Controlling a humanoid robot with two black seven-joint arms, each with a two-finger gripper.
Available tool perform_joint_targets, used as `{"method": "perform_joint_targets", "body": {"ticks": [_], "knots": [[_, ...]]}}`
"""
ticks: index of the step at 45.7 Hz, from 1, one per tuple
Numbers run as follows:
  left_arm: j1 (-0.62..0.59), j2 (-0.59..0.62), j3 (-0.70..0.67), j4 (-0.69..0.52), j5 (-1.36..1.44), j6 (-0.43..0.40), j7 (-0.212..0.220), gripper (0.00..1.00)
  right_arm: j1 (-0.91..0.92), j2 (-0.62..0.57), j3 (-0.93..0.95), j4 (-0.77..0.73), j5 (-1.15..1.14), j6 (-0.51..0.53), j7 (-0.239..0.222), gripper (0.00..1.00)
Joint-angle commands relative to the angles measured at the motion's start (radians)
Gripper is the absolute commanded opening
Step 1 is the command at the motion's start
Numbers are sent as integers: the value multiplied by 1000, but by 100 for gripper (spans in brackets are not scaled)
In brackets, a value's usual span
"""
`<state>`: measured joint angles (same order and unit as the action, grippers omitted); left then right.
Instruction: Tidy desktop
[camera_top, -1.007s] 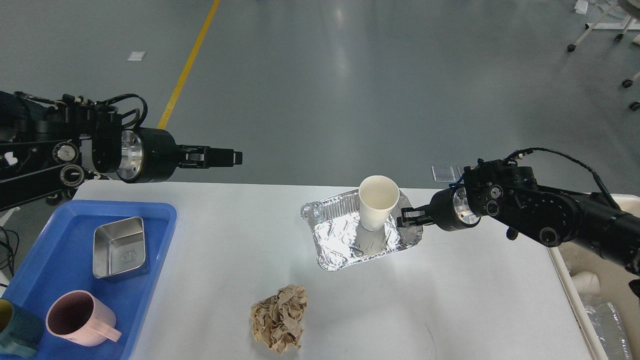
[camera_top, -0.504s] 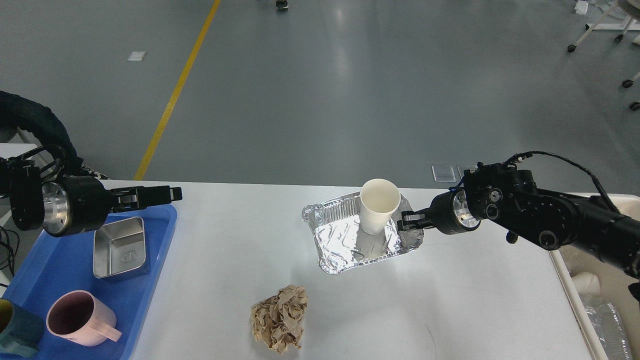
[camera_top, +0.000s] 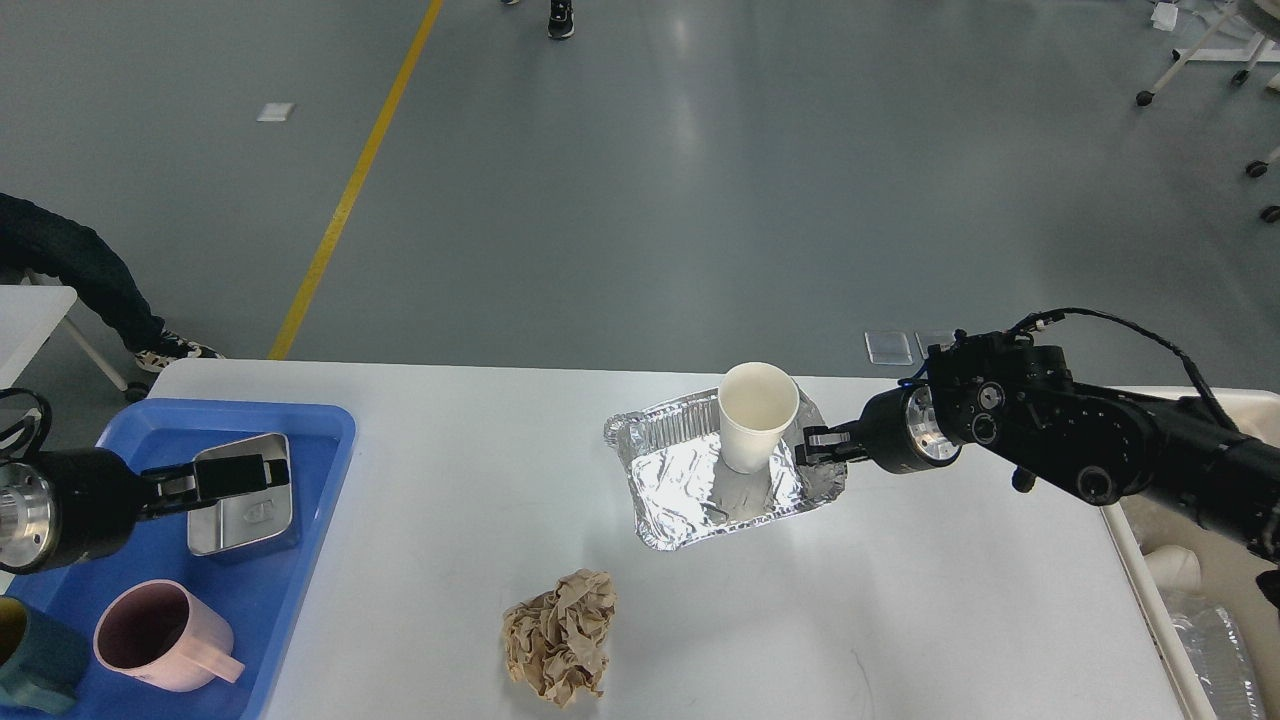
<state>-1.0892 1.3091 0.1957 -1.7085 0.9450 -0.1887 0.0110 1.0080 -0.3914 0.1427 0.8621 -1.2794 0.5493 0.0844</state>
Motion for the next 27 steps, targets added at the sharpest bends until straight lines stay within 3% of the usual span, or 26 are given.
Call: {"method": "perform_joint_targets", "body": {"ticks": [1,27], "knots": [[8,-2,-1,0,0,5,-9,87,0,-7,2,3,0,0,0,0],[34,-34,1,1,-2,6,-9,87,0,-17,5,12,0,0,0,0]]}}
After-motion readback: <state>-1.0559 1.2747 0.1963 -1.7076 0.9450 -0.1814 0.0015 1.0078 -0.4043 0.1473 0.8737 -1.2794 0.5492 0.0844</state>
